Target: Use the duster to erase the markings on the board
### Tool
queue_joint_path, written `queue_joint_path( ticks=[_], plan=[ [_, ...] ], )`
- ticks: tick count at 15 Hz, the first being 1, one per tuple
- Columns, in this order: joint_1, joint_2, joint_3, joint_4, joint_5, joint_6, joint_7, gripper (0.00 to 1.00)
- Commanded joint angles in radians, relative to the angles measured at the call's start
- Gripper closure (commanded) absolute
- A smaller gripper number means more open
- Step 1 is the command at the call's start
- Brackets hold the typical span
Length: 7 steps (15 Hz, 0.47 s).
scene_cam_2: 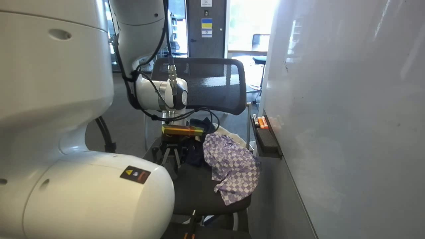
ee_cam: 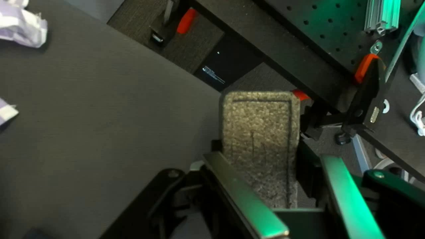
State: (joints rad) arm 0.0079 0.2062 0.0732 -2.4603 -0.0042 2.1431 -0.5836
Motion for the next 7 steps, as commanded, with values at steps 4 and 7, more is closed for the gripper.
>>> queue_joint_path(
  ticks=[4,7],
  plan=[
    [-0.012,0.001,0.005,0.024,-0.011,0.036,-0.041,0.07],
    [-0.013,-0.028,0.009,0.032,0.006,0.011,-0.047,0.00]
  ],
)
